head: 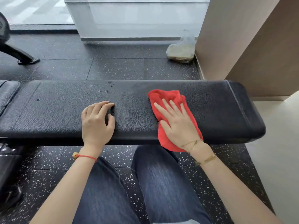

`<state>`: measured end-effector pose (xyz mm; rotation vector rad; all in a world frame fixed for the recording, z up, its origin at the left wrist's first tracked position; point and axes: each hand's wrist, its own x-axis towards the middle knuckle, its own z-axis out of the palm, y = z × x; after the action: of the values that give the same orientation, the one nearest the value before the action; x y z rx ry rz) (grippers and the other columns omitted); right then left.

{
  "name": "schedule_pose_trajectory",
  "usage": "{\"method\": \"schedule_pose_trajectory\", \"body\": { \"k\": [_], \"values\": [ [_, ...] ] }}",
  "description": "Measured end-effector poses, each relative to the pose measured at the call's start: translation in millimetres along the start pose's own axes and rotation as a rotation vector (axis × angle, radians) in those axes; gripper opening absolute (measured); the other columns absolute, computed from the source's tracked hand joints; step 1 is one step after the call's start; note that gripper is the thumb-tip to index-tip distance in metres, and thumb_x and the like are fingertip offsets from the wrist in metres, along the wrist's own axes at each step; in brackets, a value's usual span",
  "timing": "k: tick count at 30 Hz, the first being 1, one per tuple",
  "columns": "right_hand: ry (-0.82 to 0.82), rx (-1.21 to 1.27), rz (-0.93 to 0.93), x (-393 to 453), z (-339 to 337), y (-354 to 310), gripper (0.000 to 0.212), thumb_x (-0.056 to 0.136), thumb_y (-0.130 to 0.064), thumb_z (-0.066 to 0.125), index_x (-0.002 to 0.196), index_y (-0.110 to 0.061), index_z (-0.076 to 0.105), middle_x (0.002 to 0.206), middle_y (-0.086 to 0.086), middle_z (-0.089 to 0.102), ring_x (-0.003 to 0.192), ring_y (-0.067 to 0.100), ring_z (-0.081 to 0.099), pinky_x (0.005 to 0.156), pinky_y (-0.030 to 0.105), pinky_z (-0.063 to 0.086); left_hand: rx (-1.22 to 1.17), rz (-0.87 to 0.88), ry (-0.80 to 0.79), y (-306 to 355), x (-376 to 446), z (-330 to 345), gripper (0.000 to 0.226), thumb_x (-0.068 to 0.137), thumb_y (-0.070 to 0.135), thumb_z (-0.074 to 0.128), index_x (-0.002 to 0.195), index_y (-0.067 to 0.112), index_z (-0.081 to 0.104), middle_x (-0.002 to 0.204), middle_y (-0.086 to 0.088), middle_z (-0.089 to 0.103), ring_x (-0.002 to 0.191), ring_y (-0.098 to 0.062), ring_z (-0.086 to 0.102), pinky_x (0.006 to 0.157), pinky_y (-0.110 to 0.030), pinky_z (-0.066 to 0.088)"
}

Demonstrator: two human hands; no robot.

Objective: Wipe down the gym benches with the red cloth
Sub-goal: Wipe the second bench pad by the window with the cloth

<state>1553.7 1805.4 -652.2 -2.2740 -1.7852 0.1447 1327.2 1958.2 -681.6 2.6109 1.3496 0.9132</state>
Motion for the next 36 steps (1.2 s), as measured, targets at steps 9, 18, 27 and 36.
{"method": "schedule_pose_trajectory", "body": {
  "k": [9,18,27,36],
  "values": [
    [0.01,-0.079,0.304,32,-18,47,0.056,0.099,-0.033,0.033,0.152,-0.034,0.015,0.163,0.001,0.009,0.15,0.023,0.007,0.121,0.044,-0.004,0.018,-0.012,-0.032,19,-1,-4,0.035,0.095,0.014,0.051,0.129,0.016,0.058,0.129,-0.003,0.063,0.125,-0.025,0.053,0.117,-0.048,0.026],
    [0.053,-0.026,0.177,-30,-16,63,0.057,0.097,-0.031,0.039,0.151,-0.038,0.021,0.16,-0.004,0.018,0.149,0.02,0.014,0.122,0.044,0.001,-0.071,0.089,-0.135,105,7,21,0.035,0.094,0.02,0.052,0.128,0.017,0.06,0.133,0.0,0.06,0.129,-0.021,0.052,0.118,-0.047,0.028],
    [0.01,-0.073,0.314,37,-20,62,0.057,0.098,-0.032,0.033,0.152,-0.034,0.016,0.162,0.001,0.01,0.149,0.023,0.009,0.121,0.045,-0.003,-0.057,0.061,-0.122,106,5,32,0.035,0.089,0.021,0.052,0.122,0.015,0.064,0.13,-0.001,0.062,0.125,-0.022,0.053,0.113,-0.04,0.034],
    [0.028,-0.037,0.235,-36,-23,83,0.056,0.096,-0.033,0.033,0.151,-0.038,0.02,0.16,-0.005,0.018,0.149,0.019,0.014,0.122,0.044,0.004,-0.077,0.07,-0.117,103,4,34,0.035,0.09,0.02,0.054,0.123,0.015,0.064,0.13,0.0,0.062,0.125,-0.022,0.053,0.113,-0.039,0.034]
  ]
}}
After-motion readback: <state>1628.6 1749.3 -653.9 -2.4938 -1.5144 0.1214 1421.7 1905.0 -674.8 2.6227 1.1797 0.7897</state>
